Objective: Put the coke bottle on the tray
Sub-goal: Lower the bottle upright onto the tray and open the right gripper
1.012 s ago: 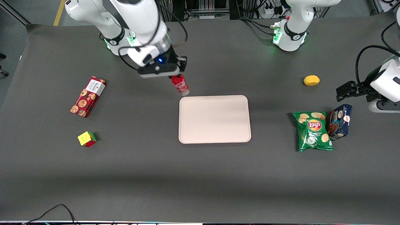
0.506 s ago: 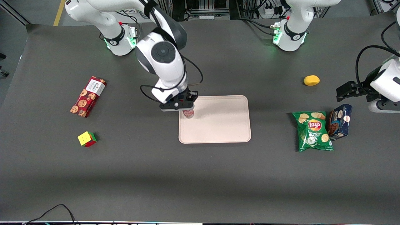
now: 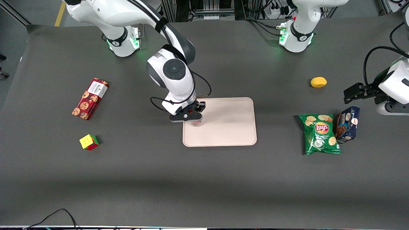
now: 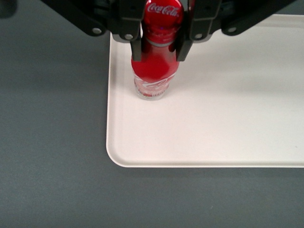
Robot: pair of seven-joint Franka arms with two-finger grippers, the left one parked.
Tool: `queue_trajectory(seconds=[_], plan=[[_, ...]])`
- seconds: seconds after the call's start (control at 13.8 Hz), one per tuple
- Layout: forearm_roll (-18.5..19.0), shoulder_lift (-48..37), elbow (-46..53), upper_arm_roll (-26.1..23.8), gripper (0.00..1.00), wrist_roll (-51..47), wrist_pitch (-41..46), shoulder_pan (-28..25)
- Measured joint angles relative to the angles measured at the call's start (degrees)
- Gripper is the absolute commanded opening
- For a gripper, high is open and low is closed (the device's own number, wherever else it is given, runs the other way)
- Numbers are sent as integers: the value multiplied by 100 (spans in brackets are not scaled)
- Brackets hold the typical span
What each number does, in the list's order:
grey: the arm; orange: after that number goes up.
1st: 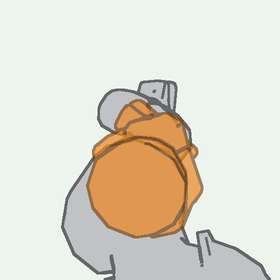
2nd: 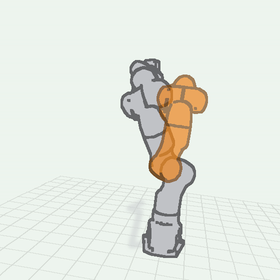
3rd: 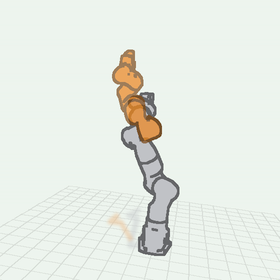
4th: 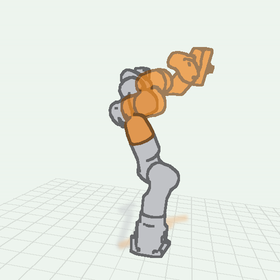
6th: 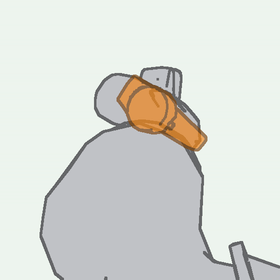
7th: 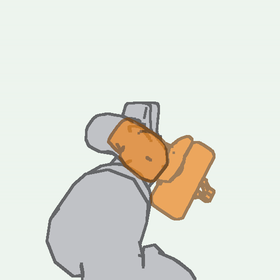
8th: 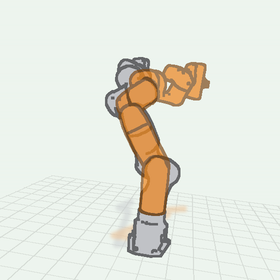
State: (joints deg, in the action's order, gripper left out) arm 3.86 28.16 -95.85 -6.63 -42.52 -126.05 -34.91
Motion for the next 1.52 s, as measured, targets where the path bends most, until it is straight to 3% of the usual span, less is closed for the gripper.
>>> queue_trajectory(seconds=[0.29,0.36,0.43,1.52], plan=[[70,98,22,2,0,0,-5,0],[70,101,29,2,4,0,-5,0],[70,108,30,3,97,0,-5,0],[72,134,91,16,100,-5,-5,10]])
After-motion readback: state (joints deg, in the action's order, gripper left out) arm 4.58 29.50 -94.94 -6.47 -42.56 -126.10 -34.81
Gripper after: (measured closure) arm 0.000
